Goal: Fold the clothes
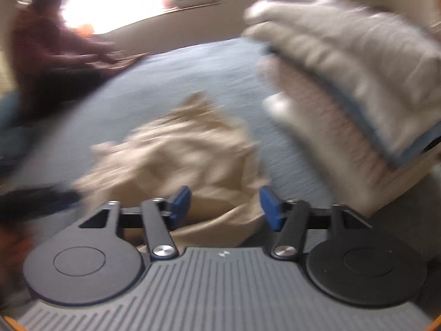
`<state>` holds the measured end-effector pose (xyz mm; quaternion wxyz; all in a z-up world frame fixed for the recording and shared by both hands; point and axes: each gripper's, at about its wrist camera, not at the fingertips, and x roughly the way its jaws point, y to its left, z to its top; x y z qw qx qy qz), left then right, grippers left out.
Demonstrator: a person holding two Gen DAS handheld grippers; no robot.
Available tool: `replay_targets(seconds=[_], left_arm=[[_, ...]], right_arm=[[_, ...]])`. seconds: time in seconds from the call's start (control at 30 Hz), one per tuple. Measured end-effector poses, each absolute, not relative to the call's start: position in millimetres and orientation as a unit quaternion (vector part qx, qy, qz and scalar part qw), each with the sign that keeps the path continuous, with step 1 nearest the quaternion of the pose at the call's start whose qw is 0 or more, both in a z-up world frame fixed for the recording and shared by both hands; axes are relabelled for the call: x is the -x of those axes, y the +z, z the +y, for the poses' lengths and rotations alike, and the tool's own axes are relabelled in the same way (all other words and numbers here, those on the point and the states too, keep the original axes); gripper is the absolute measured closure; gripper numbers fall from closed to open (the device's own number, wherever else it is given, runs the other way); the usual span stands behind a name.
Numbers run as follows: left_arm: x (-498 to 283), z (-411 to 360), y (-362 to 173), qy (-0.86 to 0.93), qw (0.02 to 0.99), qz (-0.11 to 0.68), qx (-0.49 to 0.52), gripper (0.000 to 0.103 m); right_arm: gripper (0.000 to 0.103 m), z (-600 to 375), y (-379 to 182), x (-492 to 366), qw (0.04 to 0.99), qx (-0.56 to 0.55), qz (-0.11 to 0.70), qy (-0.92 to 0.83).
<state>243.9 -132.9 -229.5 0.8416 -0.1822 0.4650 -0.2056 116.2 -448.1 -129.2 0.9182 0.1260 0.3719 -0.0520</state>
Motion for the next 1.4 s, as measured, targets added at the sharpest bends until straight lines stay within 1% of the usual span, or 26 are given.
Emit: replay_targets(seconds=[0.03, 0.07, 0.1, 0.17, 0.27, 0.4, 0.47, 0.5, 0.7, 0.83, 0.9, 1.0, 1.07, 1.17, 1.2, 1.23, 1.27, 1.3, 1.33, 1.37, 1.4], left_arm=[[-248.9, -136.3, -232.5, -0.202, 0.841, 0.467, 0.185, 0.072], [-253.8, -140.6, -236.2, -0.2, 0.837, 0.473, 0.188, 0.079], [-256.5, -144.4, -238.5, -0.196, 0.838, 0.473, 0.19, 0.08], [-257.1, -151.1, -238.9, -0.185, 0.845, 0.466, 0.186, 0.087], [-250.4, -156.4, -229.0, -0.177, 0.858, 0.449, 0.174, 0.093], [-239.8, -147.3, -199.7, -0.183, 0.87, 0.423, 0.175, 0.095], [-233.5, -137.9, -178.7, -0.183, 0.877, 0.408, 0.174, 0.095], [-228.7, -130.0, -165.5, -0.181, 0.883, 0.397, 0.173, 0.095], [-192.4, -74.8, -106.4, -0.156, 0.905, 0.357, 0.172, 0.096], [-162.5, -19.9, -84.1, -0.112, 0.914, 0.348, 0.174, 0.096], [-143.9, 12.5, -77.2, -0.084, 0.918, 0.346, 0.176, 0.096], [-120.8, 58.0, -76.8, -0.028, 0.919, 0.356, 0.168, 0.096], [-115.2, 82.9, -93.2, -0.002, 0.904, 0.391, 0.174, 0.096], [-114.6, 100.9, -131.0, 0.007, 0.873, 0.454, 0.178, 0.094], [-113.4, 102.2, -140.8, 0.008, 0.868, 0.463, 0.177, 0.093], [-109.6, 105.0, -148.1, 0.011, 0.863, 0.47, 0.183, 0.089], [-105.6, 106.1, -155.3, 0.016, 0.857, 0.477, 0.193, 0.081], [-102.3, 107.0, -161.7, 0.016, 0.849, 0.485, 0.208, 0.076], [-99.5, 109.5, -167.4, 0.016, 0.844, 0.489, 0.222, 0.066], [-96.8, 112.0, -173.0, 0.016, 0.838, 0.492, 0.235, 0.061], [-94.1, 114.5, -178.7, 0.016, 0.832, 0.495, 0.248, 0.06]], right_arm=[[0.028, -441.7, -131.2, -109.0, 0.911, -0.135, 0.388, -0.036], [0.019, -435.2, -133.2, -101.9, 0.903, -0.144, 0.404, -0.02], [0.018, -428.7, -135.2, -94.7, 0.895, -0.152, 0.419, -0.004], [0.017, -414.9, -142.9, -78.0, 0.876, -0.169, 0.452, 0.016], [0.012, -395.7, -162.9, -52.0, 0.857, -0.151, 0.493, 0.018], [0.012, -372.1, -185.4, -25.1, 0.84, -0.092, 0.535, -0.001], [0.012, -364.1, -197.2, -25.0, 0.839, -0.062, 0.541, 0.007], [0.012, -360.3, -202.8, -25.0, 0.838, -0.048, 0.543, 0.011], [0.012, -356.2, -207.9, -25.8, 0.845, -0.058, 0.531, 0.016], [0.012, -359.3, -197.7, -19.5, 0.852, -0.079, 0.518, 0.019], [0.012, -360.0, -187.2, -18.0, 0.859, -0.071, 0.506, 0.024], [0.012, -365.2, -172.9, -18.5, 0.87, -0.06, 0.489, 0.031], [0.012, -373.3, -168.1, -26.9, 0.871, -0.056, 0.488, 0.028], [0.012, -385.7, -162.0, -48.1, 0.873, -0.044, 0.485, 0.026], [0.012, -385.5, -157.7, -58.7, 0.876, -0.036, 0.481, 0.032], [0.012, -385.1, -153.4, -69.5, 0.878, -0.028, 0.476, 0.039], [0.012, -382.8, -149.7, -84.2, 0.881, -0.025, 0.469, 0.051], [0.012, -380.1, -145.9, -99.0, 0.885, -0.021, 0.462, 0.063], [0.012, -372.5, -140.8, -117.0, 0.888, -0.019, 0.453, 0.082], [0.012, -364.8, -135.6, -135.0, 0.89, -0.016, 0.443, 0.102], [0.012, -357.0, -130.6, -153.2, 0.893, -0.014, 0.434, 0.121]])
